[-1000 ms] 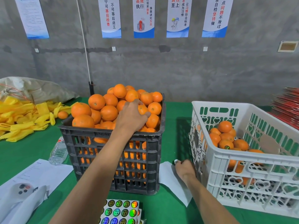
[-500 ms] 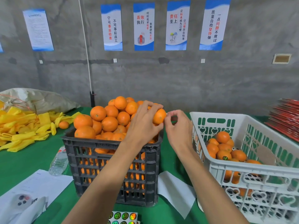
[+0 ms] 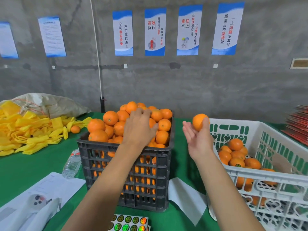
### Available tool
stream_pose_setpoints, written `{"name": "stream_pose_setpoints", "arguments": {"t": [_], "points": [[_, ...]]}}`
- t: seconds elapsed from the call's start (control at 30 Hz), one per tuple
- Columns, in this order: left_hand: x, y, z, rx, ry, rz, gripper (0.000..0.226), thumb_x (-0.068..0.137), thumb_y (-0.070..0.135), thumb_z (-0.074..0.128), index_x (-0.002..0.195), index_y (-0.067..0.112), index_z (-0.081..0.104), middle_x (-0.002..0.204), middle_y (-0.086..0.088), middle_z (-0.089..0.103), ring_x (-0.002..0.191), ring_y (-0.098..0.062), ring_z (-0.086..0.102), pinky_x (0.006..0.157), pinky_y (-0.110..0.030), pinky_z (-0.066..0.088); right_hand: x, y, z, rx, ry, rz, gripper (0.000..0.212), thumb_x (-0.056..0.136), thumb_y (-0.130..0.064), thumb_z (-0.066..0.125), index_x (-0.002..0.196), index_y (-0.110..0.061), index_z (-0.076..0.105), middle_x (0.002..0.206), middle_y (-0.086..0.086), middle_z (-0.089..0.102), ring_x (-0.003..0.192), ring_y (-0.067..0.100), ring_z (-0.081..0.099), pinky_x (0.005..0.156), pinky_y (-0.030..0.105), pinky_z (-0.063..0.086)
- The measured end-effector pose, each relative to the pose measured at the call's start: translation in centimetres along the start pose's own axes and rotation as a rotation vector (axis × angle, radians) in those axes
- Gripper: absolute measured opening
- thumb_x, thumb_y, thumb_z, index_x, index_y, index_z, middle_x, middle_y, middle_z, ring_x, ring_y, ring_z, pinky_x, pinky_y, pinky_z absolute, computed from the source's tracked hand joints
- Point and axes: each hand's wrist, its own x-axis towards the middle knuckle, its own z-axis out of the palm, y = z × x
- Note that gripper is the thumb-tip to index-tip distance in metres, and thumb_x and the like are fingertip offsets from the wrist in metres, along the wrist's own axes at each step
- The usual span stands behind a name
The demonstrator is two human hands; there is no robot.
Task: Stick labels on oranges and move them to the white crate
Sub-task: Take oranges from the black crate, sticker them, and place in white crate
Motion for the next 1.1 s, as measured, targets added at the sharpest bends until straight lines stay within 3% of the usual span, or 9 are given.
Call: {"name": "stream_pose_setpoints", "arguments": {"t": [0.1,0.23,0.33,0.47,0.6,0.7,0.83,0.97,1.1], "points": [[-0.3,-3.3,-1.7,0.198,0.029,-0.262,0.05,0.093,0.041,0.065,0.131,0.009,0.057,0.128,-0.018,0.055,0.12,-0.04,0.048,0.094,-0.05,0.045,0.7,-0.9,-0.7,0.045,0.092,-0.058,0.051,0.104,-0.039,0.054,0.137,-0.002,0.042,0.139,0.016,0.057,0.097,0.026,0.074,0.089,0.034,0.06],[-0.8,-6.7,-3.1,0.261,-0.067,-0.58,0.056,0.09,0.035,0.068,0.133,0.003,0.05,0.136,-0.024,0.045,0.125,-0.047,0.044,0.099,-0.05,0.042,0.6,-0.2,-1.0,-0.071,0.127,-0.168,0.029,0.105,-0.027,0.053,0.131,-0.013,0.05,0.133,0.004,0.062,0.087,0.022,0.077,0.077,0.03,0.061],[-0.8,-8.6,-3.5,0.248,-0.105,-0.621,0.048,0.092,0.022,0.066,0.132,0.001,0.049,0.139,-0.022,0.038,0.122,-0.051,0.048,0.098,-0.051,0.045,0.2,1.4,-1.3,-0.114,0.09,-0.15,0.036,0.105,-0.016,0.05,0.14,-0.011,0.046,0.118,0.001,0.066,0.084,0.023,0.077,0.072,0.03,0.061],[-0.6,-9.2,-3.4,0.22,-0.117,-0.65,0.043,0.092,0.01,0.063,0.131,-0.001,0.048,0.142,-0.025,0.033,0.117,-0.056,0.051,0.095,-0.054,0.047,0.5,3.4,-3.2,-0.202,0.106,-0.095,0.04,0.103,-0.01,0.046,0.142,-0.011,0.042,0.123,0.006,0.067,0.083,0.024,0.077,0.071,0.031,0.061],[-0.5,-9.4,-3.4,0.19,-0.102,-0.635,0.038,0.09,0.003,0.063,0.126,-0.004,0.053,0.137,-0.029,0.038,0.115,-0.057,0.05,0.094,-0.056,0.047,1.4,5.6,-6.7,-0.437,0.147,-0.037,0.037,0.103,-0.006,0.048,0.14,-0.011,0.047,0.125,0.005,0.064,0.084,0.021,0.077,0.072,0.031,0.063],[-0.7,-9.1,-3.5,0.139,-0.038,-0.542,0.036,0.082,0.0,0.063,0.118,-0.004,0.06,0.123,-0.033,0.053,0.113,-0.055,0.052,0.092,-0.055,0.048,1.8,7.2,-10.0,-0.834,0.095,0.011,0.032,0.104,-0.008,0.05,0.137,-0.007,0.051,0.128,0.01,0.061,0.107,0.026,0.069,0.099,0.045,0.055],[-0.6,-6.3,-2.9,0.031,0.057,-0.322,0.046,0.078,0.008,0.076,0.122,-0.001,0.066,0.118,-0.03,0.063,0.111,-0.048,0.055,0.096,-0.049,0.045,0.5,9.6,-14.9,-1.472,-0.276,0.052,0.053,0.104,-0.025,0.053,0.153,-0.009,0.038,0.155,0.009,0.045,0.142,0.027,0.043,0.121,0.043,0.031],[0.1,-2.6,-1.3,-0.126,0.049,-0.178,0.051,0.077,0.015,0.082,0.125,0.004,0.069,0.122,-0.021,0.066,0.115,-0.038,0.06,0.097,-0.044,0.049,-0.2,11.1,-19.6,-1.83,-0.482,0.044,0.064,0.103,-0.049,0.047,0.158,-0.02,0.032,0.165,0.001,0.029,0.151,0.022,0.027,0.125,0.039,0.022],[0.0,-0.5,1.3,-0.217,-0.012,-0.136,0.052,0.079,0.023,0.082,0.126,0.007,0.068,0.125,-0.016,0.066,0.117,-0.033,0.06,0.094,-0.04,0.05,0.0,11.1,-21.8,-1.996,-0.582,-0.052,0.06,0.102,-0.052,0.041,0.157,-0.026,0.035,0.169,-0.004,0.017,0.154,0.018,0.016,0.125,0.035,0.011]]}}
